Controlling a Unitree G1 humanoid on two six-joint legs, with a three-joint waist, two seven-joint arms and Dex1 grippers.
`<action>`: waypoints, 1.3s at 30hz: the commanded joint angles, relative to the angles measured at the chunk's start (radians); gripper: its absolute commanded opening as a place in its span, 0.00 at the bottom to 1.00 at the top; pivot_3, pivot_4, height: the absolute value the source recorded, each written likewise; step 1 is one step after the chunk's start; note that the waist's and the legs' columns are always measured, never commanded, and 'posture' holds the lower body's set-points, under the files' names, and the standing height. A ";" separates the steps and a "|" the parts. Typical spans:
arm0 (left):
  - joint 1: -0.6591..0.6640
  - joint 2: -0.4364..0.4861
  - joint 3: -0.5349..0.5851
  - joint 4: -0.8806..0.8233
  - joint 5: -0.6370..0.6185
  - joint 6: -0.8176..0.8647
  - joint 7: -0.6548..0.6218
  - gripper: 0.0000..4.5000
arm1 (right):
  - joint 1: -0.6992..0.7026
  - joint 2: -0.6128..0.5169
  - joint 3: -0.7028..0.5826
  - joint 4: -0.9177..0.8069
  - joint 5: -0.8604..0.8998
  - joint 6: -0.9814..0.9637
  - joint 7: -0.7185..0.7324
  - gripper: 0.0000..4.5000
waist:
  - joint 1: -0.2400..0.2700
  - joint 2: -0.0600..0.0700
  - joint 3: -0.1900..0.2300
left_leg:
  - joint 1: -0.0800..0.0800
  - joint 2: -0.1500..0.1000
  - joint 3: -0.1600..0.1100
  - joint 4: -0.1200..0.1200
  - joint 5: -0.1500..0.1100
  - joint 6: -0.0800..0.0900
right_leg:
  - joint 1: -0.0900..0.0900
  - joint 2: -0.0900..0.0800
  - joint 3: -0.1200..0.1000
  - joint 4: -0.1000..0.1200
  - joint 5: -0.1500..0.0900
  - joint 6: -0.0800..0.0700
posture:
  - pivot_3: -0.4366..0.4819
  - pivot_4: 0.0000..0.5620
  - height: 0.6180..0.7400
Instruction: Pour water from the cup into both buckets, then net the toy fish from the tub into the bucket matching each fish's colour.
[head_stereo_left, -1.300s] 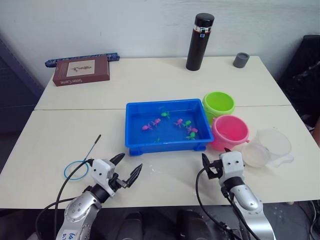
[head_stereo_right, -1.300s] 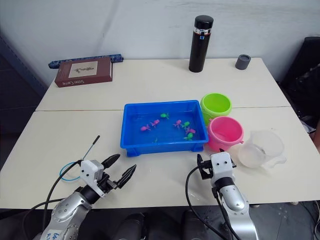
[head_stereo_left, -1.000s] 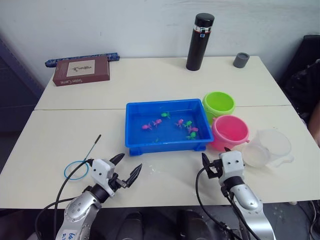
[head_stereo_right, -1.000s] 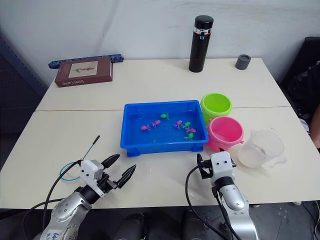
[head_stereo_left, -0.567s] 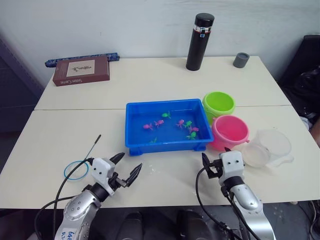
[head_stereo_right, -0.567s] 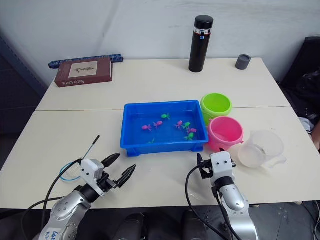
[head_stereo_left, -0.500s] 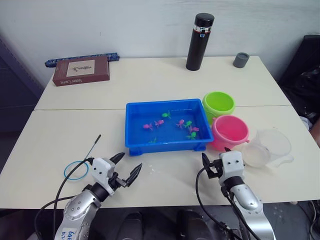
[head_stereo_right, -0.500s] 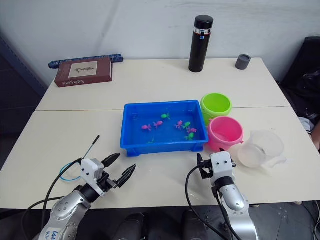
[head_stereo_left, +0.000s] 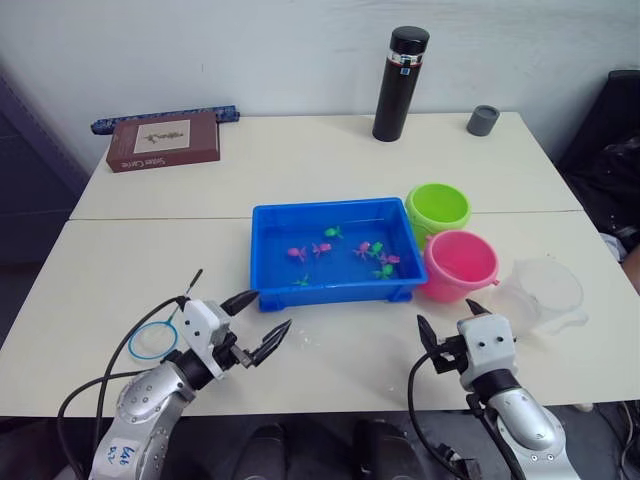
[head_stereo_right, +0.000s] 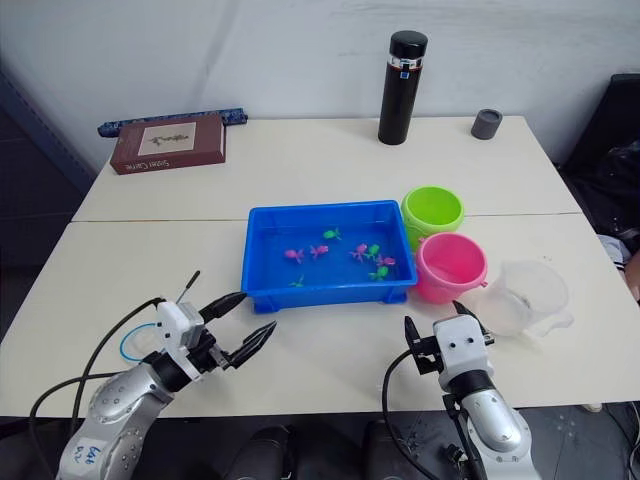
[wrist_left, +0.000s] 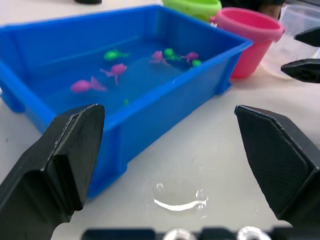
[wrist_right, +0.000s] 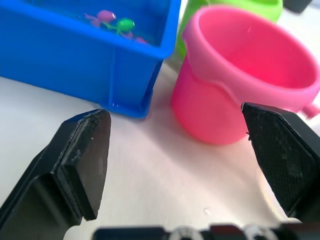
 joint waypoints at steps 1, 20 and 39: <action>-0.074 0.028 -0.002 -0.088 -0.054 0.046 -0.017 1.00 | -0.008 -0.007 -0.018 -0.110 -0.012 0.011 -0.009 0.99 | 0.001 0.000 0.000 | 0.000 0.000 0.000 0.000 0.000 0.000 | 0.000 0.000 0.000 0.000 0.000 0.000 | 0.48 0.27 1.00; -0.440 -0.063 -0.166 0.076 -0.044 0.128 -0.028 1.00 | -0.151 0.195 -0.368 -0.317 -0.013 0.338 -0.272 0.99 | 0.019 0.000 0.000 | 0.000 -0.002 -0.001 0.000 0.001 0.000 | 0.000 0.001 0.001 0.001 0.002 0.003 | 0.48 0.27 1.00; -0.571 -0.155 -0.216 0.245 -0.013 0.089 -0.091 1.00 | 0.014 0.409 -0.524 -0.271 0.060 0.262 -0.367 0.99 | 0.016 0.000 0.000 | 0.000 -0.001 0.000 0.000 0.001 0.000 | 0.000 0.002 0.003 0.001 0.002 0.004 | 0.48 0.27 1.00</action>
